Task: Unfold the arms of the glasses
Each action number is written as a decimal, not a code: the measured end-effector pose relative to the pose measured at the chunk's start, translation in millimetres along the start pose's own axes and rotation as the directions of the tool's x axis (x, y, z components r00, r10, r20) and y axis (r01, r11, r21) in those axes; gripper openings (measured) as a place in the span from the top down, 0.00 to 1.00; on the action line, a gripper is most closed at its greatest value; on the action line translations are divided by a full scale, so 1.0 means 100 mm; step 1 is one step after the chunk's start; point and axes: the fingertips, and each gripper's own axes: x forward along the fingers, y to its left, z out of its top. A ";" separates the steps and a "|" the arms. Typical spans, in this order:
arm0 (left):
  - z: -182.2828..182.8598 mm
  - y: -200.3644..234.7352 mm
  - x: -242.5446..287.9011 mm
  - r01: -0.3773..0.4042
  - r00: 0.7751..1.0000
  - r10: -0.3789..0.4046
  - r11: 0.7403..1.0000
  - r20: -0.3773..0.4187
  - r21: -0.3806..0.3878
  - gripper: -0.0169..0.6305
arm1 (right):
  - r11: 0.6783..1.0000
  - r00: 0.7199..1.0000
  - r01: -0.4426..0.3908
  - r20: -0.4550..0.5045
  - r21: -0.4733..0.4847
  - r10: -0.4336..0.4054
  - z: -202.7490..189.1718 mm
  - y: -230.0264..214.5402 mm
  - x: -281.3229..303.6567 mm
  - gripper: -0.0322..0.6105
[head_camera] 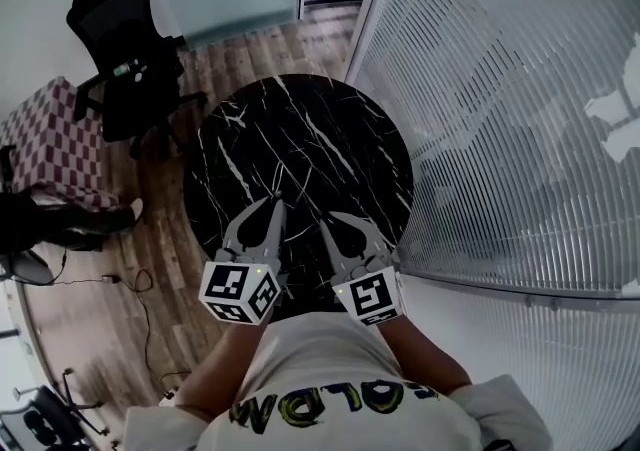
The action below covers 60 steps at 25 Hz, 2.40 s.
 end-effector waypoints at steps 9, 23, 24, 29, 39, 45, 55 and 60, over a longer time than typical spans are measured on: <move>-0.12 0.08 -0.07 0.013 0.999 -0.013 1.000 -0.052 0.006 0.92 | 0.982 0.998 0.013 -0.056 -0.189 -0.024 -0.01 -0.20 -0.05 0.93; -0.29 0.14 -0.09 0.017 0.994 -0.016 1.000 -0.106 0.005 0.92 | 0.932 0.995 -0.005 -0.095 -0.363 -0.032 0.08 -0.46 -0.01 0.92; -0.29 0.13 -0.09 0.018 0.994 -0.017 1.000 -0.109 0.004 0.92 | 0.929 0.995 -0.005 -0.096 -0.369 -0.033 0.09 -0.48 -0.01 0.92; -0.31 0.14 -0.06 0.003 0.994 -0.004 1.000 -0.113 -0.009 0.92 | 0.921 0.994 -0.010 -0.103 -0.389 -0.033 0.02 -0.48 0.02 0.92; -0.34 0.18 0.08 -0.041 0.991 0.042 0.999 -0.126 0.003 0.92 | 0.882 0.994 -0.029 -0.109 -0.470 -0.025 0.02 -0.32 -0.01 0.81; -0.42 0.13 0.16 -0.025 0.988 0.030 0.999 -0.153 0.037 0.92 | 0.754 0.996 -0.072 -0.093 -0.652 0.014 0.12 -0.06 0.05 0.81; -0.52 -0.12 0.17 0.034 0.980 -0.012 0.994 -0.201 0.108 0.92 | 0.453 0.980 -0.189 -0.197 -0.871 0.030 -0.04 0.13 0.21 0.78; -0.53 -0.06 0.16 0.025 0.979 -0.001 0.994 -0.205 0.110 0.92 | 0.382 0.960 -0.272 -0.275 -0.883 0.046 -0.16 0.17 0.27 0.78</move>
